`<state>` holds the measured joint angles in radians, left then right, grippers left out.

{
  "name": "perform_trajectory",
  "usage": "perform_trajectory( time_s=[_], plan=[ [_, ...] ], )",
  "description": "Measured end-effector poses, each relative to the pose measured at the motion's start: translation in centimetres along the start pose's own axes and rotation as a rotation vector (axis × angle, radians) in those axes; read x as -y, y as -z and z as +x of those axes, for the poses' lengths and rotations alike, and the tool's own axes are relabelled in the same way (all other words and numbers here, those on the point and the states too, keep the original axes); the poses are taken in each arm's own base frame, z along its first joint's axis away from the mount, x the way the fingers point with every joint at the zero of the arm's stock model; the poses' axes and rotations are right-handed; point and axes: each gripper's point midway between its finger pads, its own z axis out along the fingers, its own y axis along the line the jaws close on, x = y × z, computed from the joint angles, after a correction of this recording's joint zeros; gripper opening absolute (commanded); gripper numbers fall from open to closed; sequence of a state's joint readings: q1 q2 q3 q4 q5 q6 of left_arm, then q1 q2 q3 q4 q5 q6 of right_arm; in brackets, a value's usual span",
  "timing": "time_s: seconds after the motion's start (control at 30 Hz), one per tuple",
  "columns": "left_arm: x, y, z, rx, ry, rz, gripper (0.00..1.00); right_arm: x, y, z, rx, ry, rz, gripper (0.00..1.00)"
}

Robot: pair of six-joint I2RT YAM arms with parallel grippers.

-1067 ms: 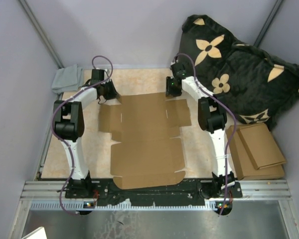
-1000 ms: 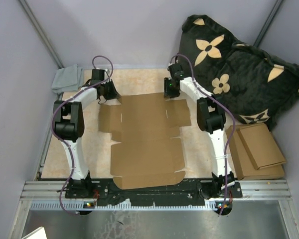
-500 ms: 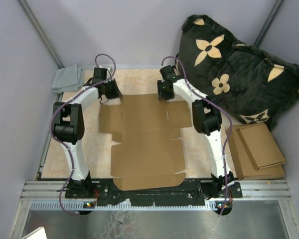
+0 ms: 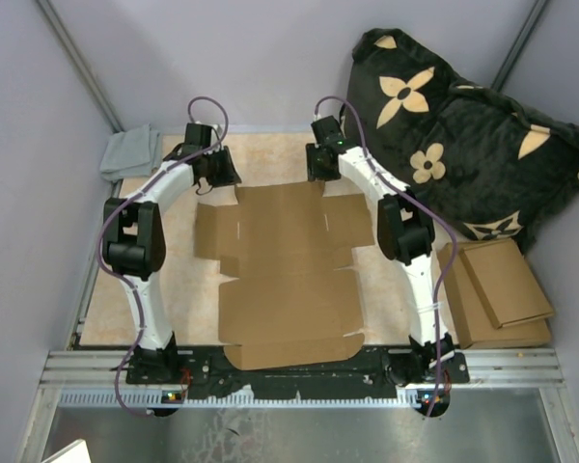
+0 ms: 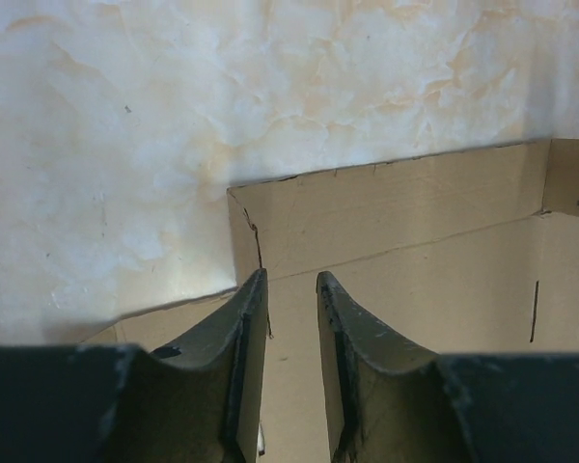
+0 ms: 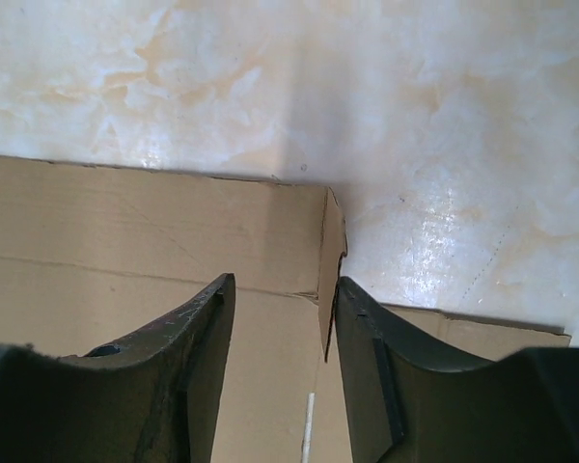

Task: Fold the paper box

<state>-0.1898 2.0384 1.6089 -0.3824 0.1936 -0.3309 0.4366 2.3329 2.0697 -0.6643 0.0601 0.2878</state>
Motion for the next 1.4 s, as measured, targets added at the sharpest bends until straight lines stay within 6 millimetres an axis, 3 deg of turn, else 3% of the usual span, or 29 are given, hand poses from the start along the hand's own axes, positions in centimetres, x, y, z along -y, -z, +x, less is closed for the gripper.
perform_trajectory(
  time_s=[0.13, 0.43, 0.67, 1.07, 1.23, 1.4],
  plan=[
    [0.0, 0.0, 0.2, -0.008, 0.003, 0.000, 0.34, -0.4, 0.5, -1.0, 0.025, -0.002, -0.012, 0.47],
    [1.3, -0.2, 0.6, -0.029, 0.026, 0.072, 0.33, -1.4, 0.6, -0.9, 0.017, 0.002, -0.058, 0.47],
    [2.1, -2.0, 2.0, -0.070, 0.055, 0.114, 0.33, -2.8, 0.5, -0.4, 0.008, 0.015, -0.094, 0.47],
    [2.0, -2.6, 2.6, -0.085, 0.067, 0.113, 0.34, -3.1, -2.9, 2.6, -0.070, 0.015, -0.094, 0.47],
    [2.1, -1.7, 2.1, -0.071, 0.058, 0.102, 0.38, -3.1, -2.7, 2.2, -0.061, 0.014, -0.095, 0.48],
    [3.0, 1.7, 0.8, -0.020, 0.035, 0.107, 0.50, -2.5, -1.6, 2.1, -0.058, 0.017, -0.063, 0.54]
  ],
)
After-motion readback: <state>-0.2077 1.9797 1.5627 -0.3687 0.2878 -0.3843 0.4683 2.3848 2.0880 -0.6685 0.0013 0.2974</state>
